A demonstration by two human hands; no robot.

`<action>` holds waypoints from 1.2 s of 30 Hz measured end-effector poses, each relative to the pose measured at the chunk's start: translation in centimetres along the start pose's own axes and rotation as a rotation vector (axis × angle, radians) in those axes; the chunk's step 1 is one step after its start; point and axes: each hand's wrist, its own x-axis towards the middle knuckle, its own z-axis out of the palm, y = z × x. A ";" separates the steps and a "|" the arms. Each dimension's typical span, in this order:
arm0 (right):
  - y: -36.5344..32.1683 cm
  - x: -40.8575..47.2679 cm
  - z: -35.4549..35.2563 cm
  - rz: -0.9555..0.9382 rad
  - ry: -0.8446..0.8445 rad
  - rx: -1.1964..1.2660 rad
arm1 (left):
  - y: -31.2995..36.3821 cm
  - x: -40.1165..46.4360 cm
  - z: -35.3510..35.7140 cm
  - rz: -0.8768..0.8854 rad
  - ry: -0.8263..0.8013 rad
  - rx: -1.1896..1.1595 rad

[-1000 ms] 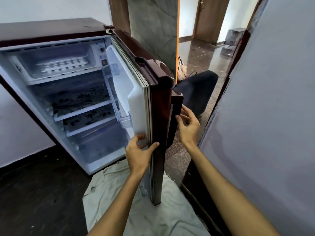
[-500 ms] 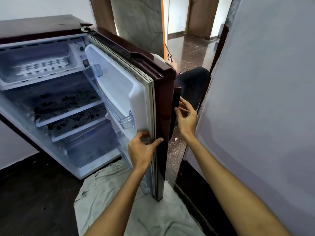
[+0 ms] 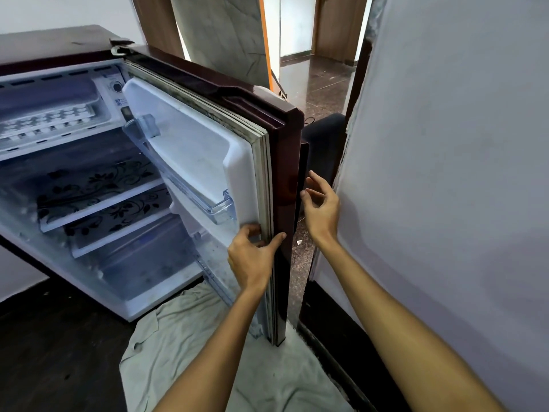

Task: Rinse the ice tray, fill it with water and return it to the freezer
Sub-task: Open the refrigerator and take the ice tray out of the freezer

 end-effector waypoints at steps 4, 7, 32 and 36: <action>0.6 -0.9 -1.0 0.022 0.014 0.009 | 0.1 -0.1 0.6 0.017 -0.002 -0.012; 1.2 -1.8 -1.7 0.043 0.021 0.011 | -0.9 -0.6 0.5 0.063 -0.016 -0.046; 8.6 -19.5 15.9 0.381 -0.556 -0.081 | -20.2 0.7 -18.1 -0.377 0.205 0.138; 7.5 -18.5 24.1 0.362 -0.618 -0.076 | -22.0 6.8 -22.5 -0.393 0.277 0.136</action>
